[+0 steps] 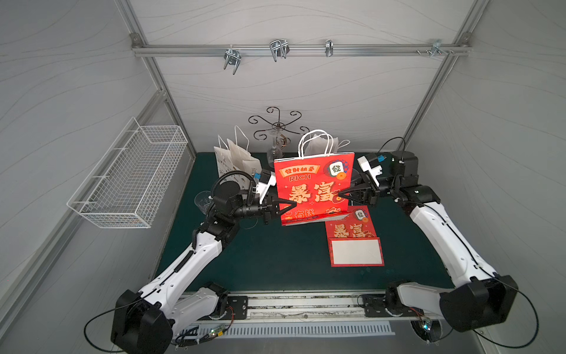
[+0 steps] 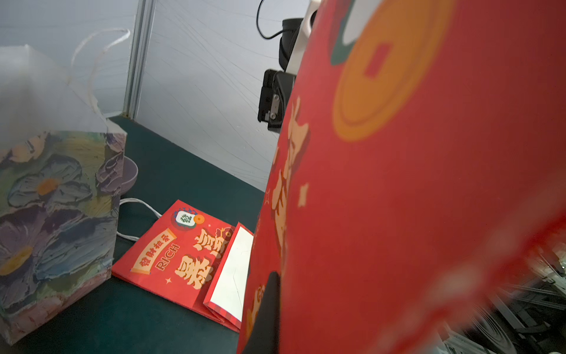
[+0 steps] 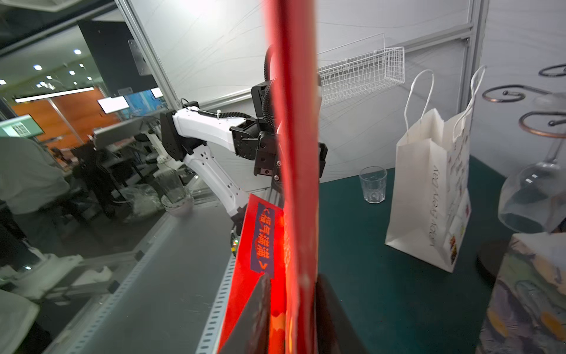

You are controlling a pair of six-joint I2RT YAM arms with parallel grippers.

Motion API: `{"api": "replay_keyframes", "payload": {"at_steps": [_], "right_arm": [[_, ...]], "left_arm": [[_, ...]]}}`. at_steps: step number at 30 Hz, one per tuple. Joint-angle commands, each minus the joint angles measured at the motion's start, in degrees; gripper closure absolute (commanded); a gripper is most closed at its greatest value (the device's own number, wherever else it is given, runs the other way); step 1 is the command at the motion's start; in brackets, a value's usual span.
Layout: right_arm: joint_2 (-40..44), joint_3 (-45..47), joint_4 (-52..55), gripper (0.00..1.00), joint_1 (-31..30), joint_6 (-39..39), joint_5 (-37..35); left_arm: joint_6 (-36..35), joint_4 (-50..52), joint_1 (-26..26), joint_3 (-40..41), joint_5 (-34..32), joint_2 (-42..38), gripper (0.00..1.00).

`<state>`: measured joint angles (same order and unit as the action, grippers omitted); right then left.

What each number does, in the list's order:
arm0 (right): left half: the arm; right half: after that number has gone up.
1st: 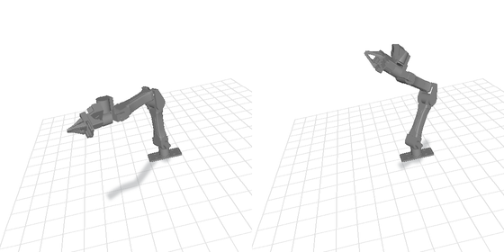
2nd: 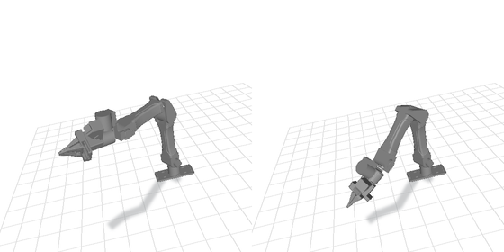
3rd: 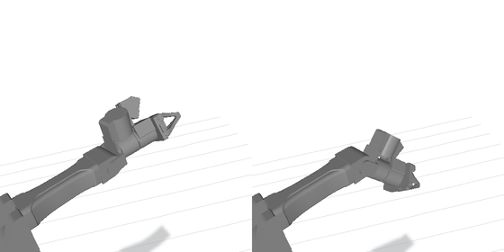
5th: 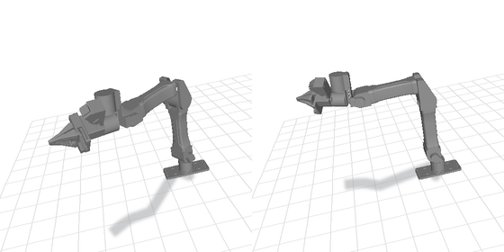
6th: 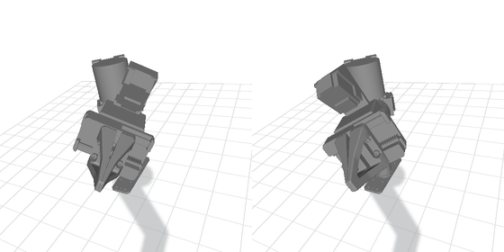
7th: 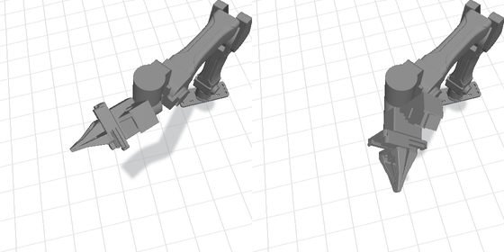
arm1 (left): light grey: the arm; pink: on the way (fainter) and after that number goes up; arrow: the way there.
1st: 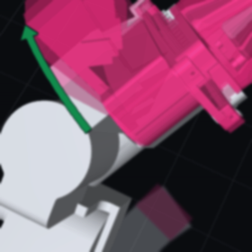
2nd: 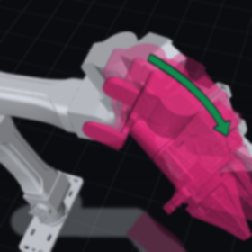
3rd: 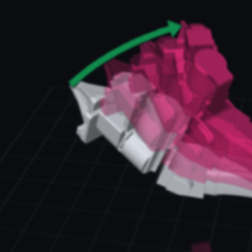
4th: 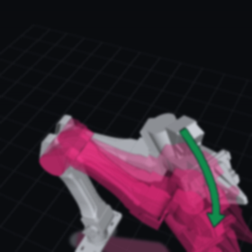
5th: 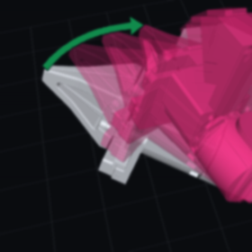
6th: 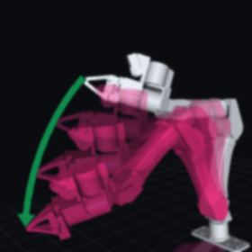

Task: Put away the paper bag
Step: Press the paper bag at the center of the board.

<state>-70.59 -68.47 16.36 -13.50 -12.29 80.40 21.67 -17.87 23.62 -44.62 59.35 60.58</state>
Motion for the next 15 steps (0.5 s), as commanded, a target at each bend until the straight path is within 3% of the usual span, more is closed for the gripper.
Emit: {"api": "replay_keyframes", "payload": {"at_steps": [1, 5, 10, 13, 15], "right_arm": [[-0.09, -1.92, -2.85, 0.76, -0.39, 1.87, 0.26], [-0.42, -1.93, -3.58, 1.00, -0.38, 2.41, 0.55], [-0.27, -1.91, -5.08, 1.00, -0.39, 4.79, 0.12], [0.02, -2.20, -6.32, 0.75, -0.39, 5.77, -1.30], [0.32, -2.31, -7.67, 0.71, -0.39, 6.64, -2.15]], "left_arm": [[-1.96, 0.51, -0.24, 0.06, 1.31, -0.71, 1.00], [-2.67, 1.50, -0.24, 0.66, 1.46, -1.01, 1.00], [-3.53, 2.51, -0.24, 1.26, 1.38, -1.45, 1.00], [-4.54, 3.74, -0.24, 1.52, 1.20, -1.60, 1.00], [-5.41, 4.84, -0.24, 1.75, 1.15, -1.58, 1.00]]}}
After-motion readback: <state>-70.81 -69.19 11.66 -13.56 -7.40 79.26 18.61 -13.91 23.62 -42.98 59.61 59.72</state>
